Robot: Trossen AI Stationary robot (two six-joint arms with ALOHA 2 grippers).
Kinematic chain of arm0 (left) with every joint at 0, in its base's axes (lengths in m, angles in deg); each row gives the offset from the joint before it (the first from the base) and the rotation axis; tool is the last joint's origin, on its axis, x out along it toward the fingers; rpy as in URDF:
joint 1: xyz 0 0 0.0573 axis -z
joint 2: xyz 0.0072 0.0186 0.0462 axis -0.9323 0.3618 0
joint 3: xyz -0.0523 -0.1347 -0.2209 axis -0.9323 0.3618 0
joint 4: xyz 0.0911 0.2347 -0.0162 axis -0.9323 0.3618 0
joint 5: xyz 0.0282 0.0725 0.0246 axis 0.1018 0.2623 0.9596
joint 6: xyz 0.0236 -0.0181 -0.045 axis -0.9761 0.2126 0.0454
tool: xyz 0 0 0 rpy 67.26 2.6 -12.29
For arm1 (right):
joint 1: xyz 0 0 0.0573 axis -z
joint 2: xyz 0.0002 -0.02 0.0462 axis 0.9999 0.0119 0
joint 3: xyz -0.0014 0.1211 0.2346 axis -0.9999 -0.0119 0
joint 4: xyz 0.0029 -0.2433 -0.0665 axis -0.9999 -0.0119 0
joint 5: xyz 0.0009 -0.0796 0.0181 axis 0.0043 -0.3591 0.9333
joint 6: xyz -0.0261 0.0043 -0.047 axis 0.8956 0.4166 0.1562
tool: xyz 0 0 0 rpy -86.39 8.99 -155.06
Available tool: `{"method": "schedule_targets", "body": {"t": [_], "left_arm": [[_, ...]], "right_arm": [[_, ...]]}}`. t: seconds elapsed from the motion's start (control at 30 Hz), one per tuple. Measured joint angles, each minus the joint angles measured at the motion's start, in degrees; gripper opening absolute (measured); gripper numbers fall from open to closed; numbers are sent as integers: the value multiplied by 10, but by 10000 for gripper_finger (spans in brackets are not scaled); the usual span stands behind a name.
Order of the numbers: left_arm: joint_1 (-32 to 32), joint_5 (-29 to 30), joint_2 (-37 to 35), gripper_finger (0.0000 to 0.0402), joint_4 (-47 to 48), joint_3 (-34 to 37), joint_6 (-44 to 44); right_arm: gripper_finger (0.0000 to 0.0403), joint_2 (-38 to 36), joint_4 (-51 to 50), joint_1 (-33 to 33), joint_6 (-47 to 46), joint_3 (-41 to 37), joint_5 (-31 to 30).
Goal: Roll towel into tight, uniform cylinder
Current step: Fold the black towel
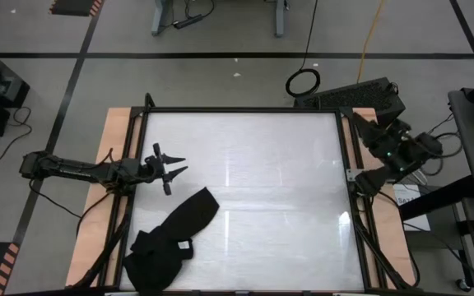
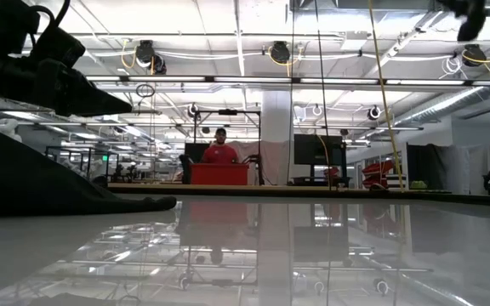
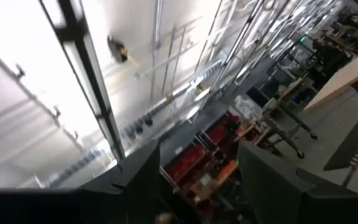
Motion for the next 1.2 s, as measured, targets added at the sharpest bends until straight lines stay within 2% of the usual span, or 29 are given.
{"method": "schedule_targets", "body": {"t": [0.2, 0.3, 0.37, 0.47, 0.57, 0.63, 0.67, 0.73, 0.8, 0.93, 1.07, 1.13, 1.2], "left_arm": [[0, 0, 0, 143, 0, 0, 0], [0, 0, 0, 143, 0, 0, 0], [0, 0, 0, 143, 0, 0, 0], [0, 0, 0, 143, 0, 0, 0], [0, 0, 0, 143, 0, 0, 0], [0, 0, 0, 143, 0, 0, 0], [0, 0, 0, 143, 0, 0, 0], [0, 0, 0, 143, 0, 0, 0], [0, 0, 0, 143, 0, 0, 0], [0, 0, 0, 143, 0, 0, 0], [0, 0, 0, 143, 0, 0, 0], [0, 0, 0, 143, 0, 0, 0], [0, 0, 0, 143, 0, 0, 0]], "right_arm": [[208, 107, -219, -1, 4, 158, 10], [208, 160, -340, -1, 14, 226, 41], [208, 193, -446, -1, 14, 268, 70], [208, 237, -661, -1, -35, 323, 130], [208, 279, -837, 1, -101, 335, 174], [208, 305, -875, 1, -121, 306, 171], [208, 316, -856, 1, -122, 283, 167], [208, 331, -736, 1, -87, 226, 169], [208, 349, -541, 2, -22, 165, 176], [208, 418, -128, 26, 95, 61, 229], [208, 495, 195, 64, 139, 41, 230], [208, 525, 295, 82, 154, 54, 252], [208, 542, 351, 97, 173, 80, 299]]}}
